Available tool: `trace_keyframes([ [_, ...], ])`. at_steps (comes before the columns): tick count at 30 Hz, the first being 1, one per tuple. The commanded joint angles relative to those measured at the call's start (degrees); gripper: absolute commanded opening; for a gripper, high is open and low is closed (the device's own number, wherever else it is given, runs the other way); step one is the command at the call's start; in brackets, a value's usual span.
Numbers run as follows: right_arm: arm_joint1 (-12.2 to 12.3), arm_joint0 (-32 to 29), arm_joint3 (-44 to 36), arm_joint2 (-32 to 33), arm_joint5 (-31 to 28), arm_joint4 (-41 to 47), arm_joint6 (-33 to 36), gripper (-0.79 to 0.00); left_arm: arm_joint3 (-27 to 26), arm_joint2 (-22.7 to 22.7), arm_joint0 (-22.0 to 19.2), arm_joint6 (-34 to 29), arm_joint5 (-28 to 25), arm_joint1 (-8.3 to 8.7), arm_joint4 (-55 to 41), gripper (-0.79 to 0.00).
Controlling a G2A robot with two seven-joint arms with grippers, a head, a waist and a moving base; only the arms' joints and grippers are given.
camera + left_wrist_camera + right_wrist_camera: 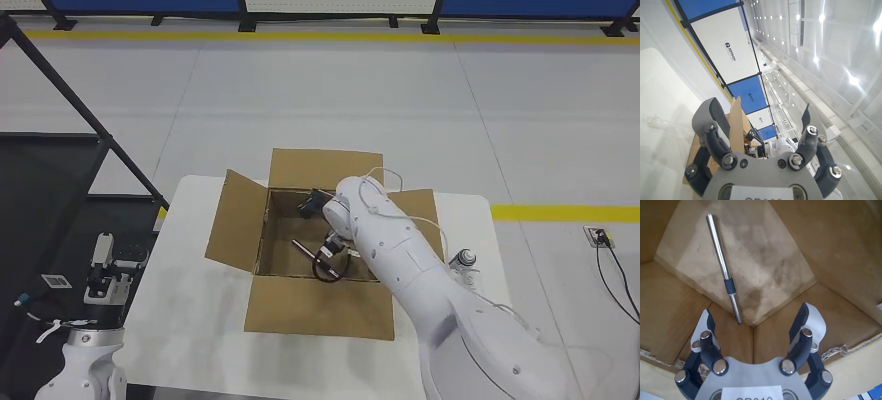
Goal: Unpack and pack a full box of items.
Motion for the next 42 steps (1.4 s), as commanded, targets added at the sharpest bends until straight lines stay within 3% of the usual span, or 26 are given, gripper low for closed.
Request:
trace_keyframes([
  [1, 0.26, -0.42, 0.03, 0.16, -0.91, 0.07, 0.54, 0.000, 0.00, 0.00, 0.00, 0.00, 0.00, 0.00, 0.00, 0.000],
  [11, 1.92, -1.82, -3.34, 2.09, -0.03, 1.42, -2.79, 0.000, 0.00, 0.00, 0.00, 0.00, 0.00, 0.00, 0.00, 0.000],
  [22, 1.99, -1.79, -3.55, 2.13, 0.24, 1.38, -2.66, 0.000, 0.00, 0.00, 0.00, 0.00, 0.00, 0.00, 0.00, 0.000],
  [25, 2.47, -2.05, -4.17, 2.36, -0.02, 0.74, -6.08, 0.000, 0.00, 0.00, 0.00, 0.00, 0.00, 0.00, 0.00, 0.000],
  [34, 5.60, -3.04, -5.43, 4.02, -1.06, -0.62, -12.19, 0.000, 0.00, 0.00, 0.00, 0.00, 0.00, 0.00, 0.00, 0.000],
  [42, 10.89, -7.26, -16.73, 7.36, -1.51, -1.97, -14.80, 0.000, 0.00, 0.00, 0.00, 0.00, 0.00, 0.00, 0.00, 0.000],
])
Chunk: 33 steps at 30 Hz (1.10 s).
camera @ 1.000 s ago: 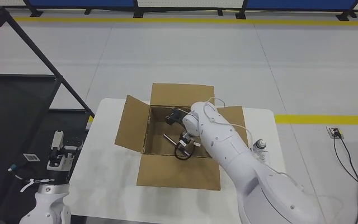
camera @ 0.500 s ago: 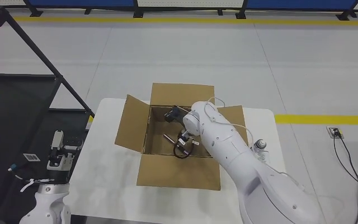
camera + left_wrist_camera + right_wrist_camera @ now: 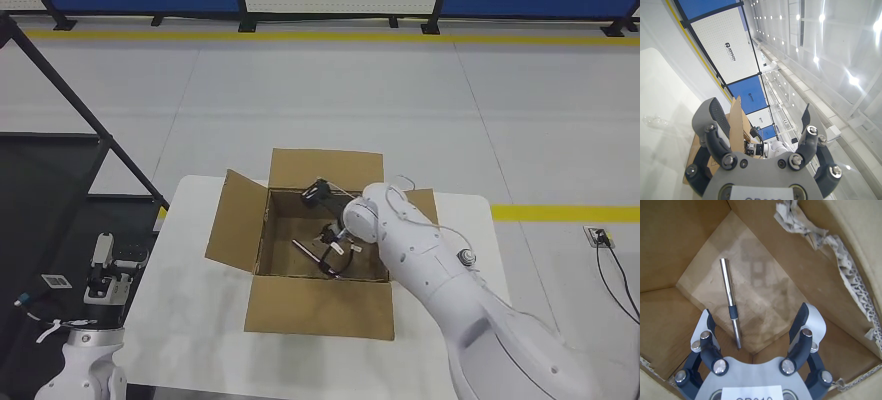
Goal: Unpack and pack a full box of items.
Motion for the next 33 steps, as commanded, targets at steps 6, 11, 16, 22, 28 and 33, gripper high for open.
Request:
trace_keyframes([
  [6, 9.41, -12.69, -32.40, 8.68, 9.56, -7.88, 8.41, 0.000, 0.00, 0.00, 0.00, 0.00, 0.00, 0.00, 0.00, 0.000],
  [11, 16.72, -30.74, -63.86, 20.96, 12.59, -19.82, 23.84, 0.000, 0.00, 0.00, 0.00, 0.00, 0.00, 0.00, 0.00, 0.000],
  [16, 18.66, -37.26, -71.30, 25.77, 9.16, -22.12, 27.79, 0.000, 0.00, 0.00, 0.00, 0.00, 0.00, 0.00, 0.00, 0.000],
  [22, 18.50, -37.43, -71.50, 25.38, 11.68, -23.91, 25.34, 0.000, 0.00, 0.00, 0.00, 0.00, 0.00, 0.00, 0.00, 0.000],
  [28, 17.50, -34.65, -67.68, 22.19, 16.05, -28.15, 24.14, 0.000, 0.00, 0.00, 0.00, 0.00, 0.00, 0.00, 0.00, 0.000],
  [33, 16.24, -29.87, -59.83, 19.13, 14.86, -27.91, 25.69, 0.000, 0.00, 0.00, 0.00, 0.00, 0.00, 0.00, 0.00, 0.000],
])
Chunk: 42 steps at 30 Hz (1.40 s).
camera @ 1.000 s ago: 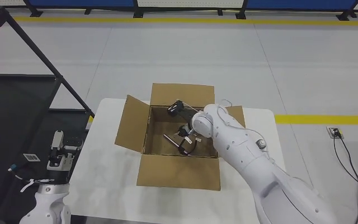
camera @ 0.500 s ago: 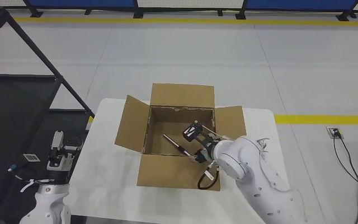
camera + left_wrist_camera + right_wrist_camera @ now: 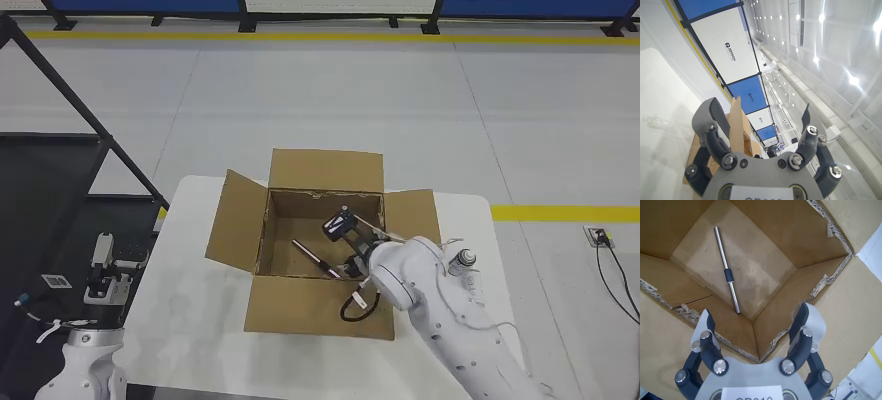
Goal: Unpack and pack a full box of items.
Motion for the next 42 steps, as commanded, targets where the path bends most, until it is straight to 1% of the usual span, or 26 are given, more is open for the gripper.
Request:
trace_keyframes([
  [1, -0.55, 1.87, 3.19, -1.48, -0.53, -0.03, 0.68, 0.000, 0.00, 0.00, 0.00, 0.00, 0.00, 0.00, 0.00, 0.000],
  [4, -1.33, 4.00, 6.13, -3.79, -3.12, 0.45, 1.97, 0.000, 0.00, 0.00, 0.00, 0.00, 0.00, 0.00, 0.00, 0.000],
  [7, -1.82, 5.01, 7.27, -5.01, -5.11, 1.01, 2.63, 0.000, 0.00, 0.00, 0.00, 0.00, 0.00, 0.00, 0.00, 0.000],
  [10, -2.00, 5.15, 7.03, -5.19, -6.33, 1.53, 3.13, 0.000, 0.00, 0.00, 0.00, 0.00, 0.00, 0.00, 0.00, 0.000],
  [17, -1.82, 3.80, 3.59, -4.59, -9.99, 2.80, 4.42, 0.000, 0.00, 0.00, 0.00, 0.00, 0.00, 0.00, 0.00, 0.000],
  [19, -1.79, 3.37, 2.66, -4.29, -9.12, 2.39, 4.47, 0.000, 0.00, 0.00, 0.00, 0.00, 0.00, 0.00, 0.00, 0.000],
  [21, -1.97, 2.93, 1.97, -3.90, -6.26, 2.42, 3.51, 0.000, 0.00, 0.00, 0.00, 0.00, 0.00, 0.00, 0.00, 0.000],
  [23, -2.34, 3.18, 2.32, -4.29, -5.28, 3.21, 2.60, 0.000, 0.00, 0.00, 0.00, 0.00, 0.00, 0.00, 0.00, 0.000],
  [28, -4.37, 6.01, 6.34, -8.30, -3.26, 5.30, 0.00, 0.000, 0.00, 0.00, 0.00, 0.00, 0.00, 0.00, 0.00, 0.000],
  [34, -7.80, 10.99, 14.32, -13.85, -1.39, 7.88, -3.33, 0.000, 0.00, 0.00, 0.00, 0.00, 0.00, 0.00, 0.00, 0.000],
  [38, -9.99, 13.80, 19.20, -16.76, -2.68, 10.18, -3.71, 0.000, 0.00, 0.00, 0.00, 0.00, 0.00, 0.00, 0.00, 0.000],
  [42, -11.69, 15.83, 22.84, -18.37, -4.51, 12.29, -3.87, 0.000, 0.00, 0.00, 0.00, 0.00, 0.00, 0.00, 0.00, 0.000],
])
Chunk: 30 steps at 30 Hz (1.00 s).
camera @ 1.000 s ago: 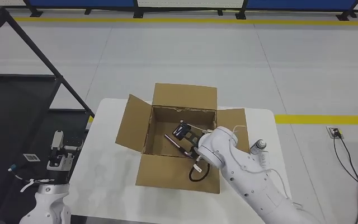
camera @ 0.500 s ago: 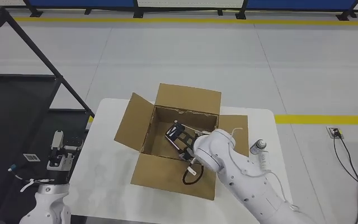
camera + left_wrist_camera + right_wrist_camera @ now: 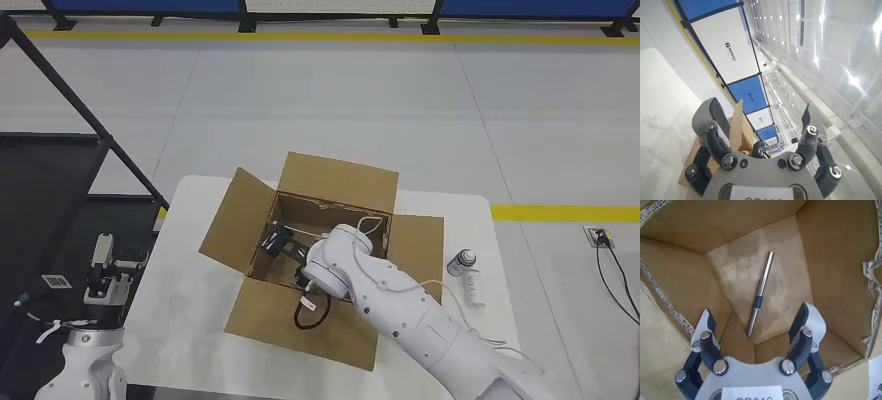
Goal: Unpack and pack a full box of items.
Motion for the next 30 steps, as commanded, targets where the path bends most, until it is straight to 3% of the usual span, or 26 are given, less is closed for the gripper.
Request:
trace_keyframes([
  [1, -0.69, 0.75, 1.54, -0.32, -0.47, 1.14, -0.36, 0.000, 0.00, 0.00, 0.00, 0.00, 0.00, 0.00, 0.00, 0.000],
  [11, -3.28, 0.71, 4.16, -0.39, 6.90, 2.97, -5.43, 0.000, 0.00, 0.00, 0.00, 0.00, 0.00, 0.00, 0.00, 0.000],
  [18, -4.53, 1.88, 6.89, -1.46, -0.52, 4.55, -4.00, 0.000, 0.00, 0.00, 0.00, 0.00, 0.00, 0.00, 0.00, 0.000],
  [22, -4.51, 2.49, 7.73, -0.69, -1.82, 4.00, -2.99, 0.000, 0.00, 0.00, 0.00, 0.00, 0.00, 0.00, 0.00, 0.000],
  [30, -5.58, 2.15, 10.56, -1.36, 7.35, -0.99, -3.37, 0.000, 0.00, 0.00, 0.00, 0.00, 0.00, 0.00, 0.00, 0.000],
])
